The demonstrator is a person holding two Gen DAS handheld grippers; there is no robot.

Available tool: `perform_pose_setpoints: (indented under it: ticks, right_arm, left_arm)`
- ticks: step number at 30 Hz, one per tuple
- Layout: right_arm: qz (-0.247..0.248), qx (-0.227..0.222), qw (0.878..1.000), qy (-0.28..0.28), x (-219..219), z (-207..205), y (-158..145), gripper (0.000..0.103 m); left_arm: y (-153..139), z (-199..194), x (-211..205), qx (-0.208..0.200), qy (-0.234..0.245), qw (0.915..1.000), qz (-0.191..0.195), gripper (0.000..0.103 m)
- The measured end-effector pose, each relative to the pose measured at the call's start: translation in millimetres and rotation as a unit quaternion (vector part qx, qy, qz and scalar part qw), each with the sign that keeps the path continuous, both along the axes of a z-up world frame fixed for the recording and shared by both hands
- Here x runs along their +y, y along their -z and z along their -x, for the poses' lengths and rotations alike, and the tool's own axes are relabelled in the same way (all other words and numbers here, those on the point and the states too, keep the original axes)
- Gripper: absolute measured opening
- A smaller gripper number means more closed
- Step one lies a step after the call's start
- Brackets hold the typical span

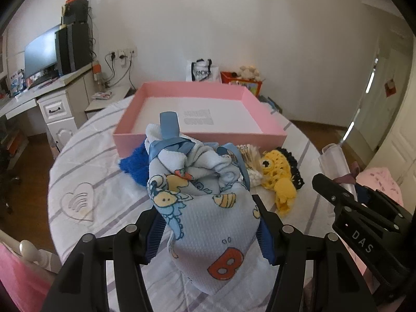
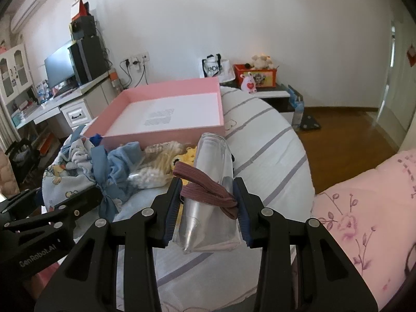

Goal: Organize soft objects
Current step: 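Lift both held items and carry them toward the pink box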

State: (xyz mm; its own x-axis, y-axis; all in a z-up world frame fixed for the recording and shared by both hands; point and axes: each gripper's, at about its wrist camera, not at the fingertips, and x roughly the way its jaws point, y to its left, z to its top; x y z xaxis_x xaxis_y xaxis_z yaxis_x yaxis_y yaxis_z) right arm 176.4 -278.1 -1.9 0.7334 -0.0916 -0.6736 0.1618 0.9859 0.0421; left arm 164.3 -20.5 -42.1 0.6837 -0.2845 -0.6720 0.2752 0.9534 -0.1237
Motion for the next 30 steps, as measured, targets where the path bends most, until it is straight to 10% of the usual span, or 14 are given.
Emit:
perform_pose_setpoints:
  ticks: [30]
  right_arm:
    - [0.061, -0.172, 0.982, -0.046, 67.1, 94.2, -110.9, 0.037]
  left_arm:
    - [-93.8, 207.9, 54.1, -0.221, -0.079, 0.9721, -0.002, 0.058]
